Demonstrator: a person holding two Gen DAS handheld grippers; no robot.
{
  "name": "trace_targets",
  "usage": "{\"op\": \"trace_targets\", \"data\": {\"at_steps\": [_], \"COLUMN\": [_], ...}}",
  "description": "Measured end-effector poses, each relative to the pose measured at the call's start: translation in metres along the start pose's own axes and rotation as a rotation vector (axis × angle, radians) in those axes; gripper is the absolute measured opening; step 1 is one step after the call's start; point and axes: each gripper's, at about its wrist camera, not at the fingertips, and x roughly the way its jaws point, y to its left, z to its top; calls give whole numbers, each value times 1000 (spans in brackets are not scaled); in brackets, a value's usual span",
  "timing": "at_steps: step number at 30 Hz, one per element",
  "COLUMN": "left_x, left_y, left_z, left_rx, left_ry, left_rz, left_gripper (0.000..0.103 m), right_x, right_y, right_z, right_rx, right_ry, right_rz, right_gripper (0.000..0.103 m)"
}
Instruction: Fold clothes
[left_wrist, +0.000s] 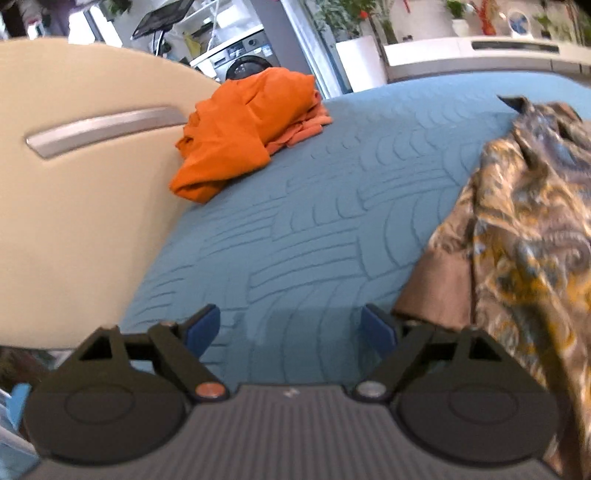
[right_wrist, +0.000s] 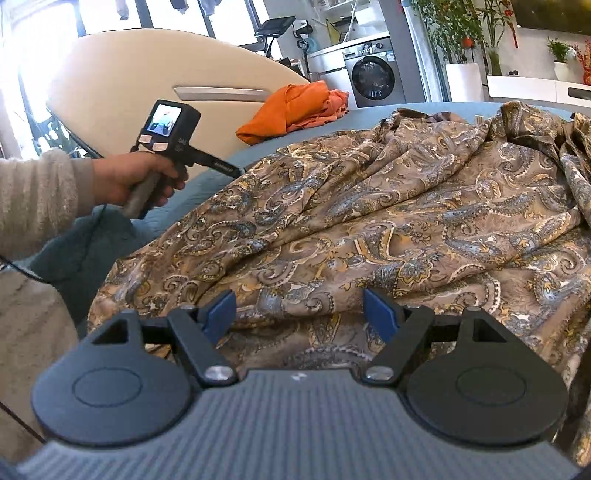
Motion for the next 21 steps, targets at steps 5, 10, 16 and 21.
{"op": "trace_targets", "data": {"at_steps": [5, 10, 16, 21], "left_x": [11, 9, -4, -14], "left_y": [4, -2, 0, 12], "left_z": [-1, -7, -18, -12], "left_rx": [-71, 41, 93, 29], "left_ry": [-29, -88, -162, -198], "left_rz": [-33, 35, -29, -161], "left_gripper": [85, 86, 88, 95], "right_x": [1, 4, 4, 5], "right_y": [0, -1, -2, -2], "right_z": [0, 0, -1, 0], "right_rx": [0, 3, 17, 15], "right_ry": [-2, -4, -10, -10], "right_rz": [0, 6, 12, 12], "right_gripper": [79, 79, 80, 80]}}
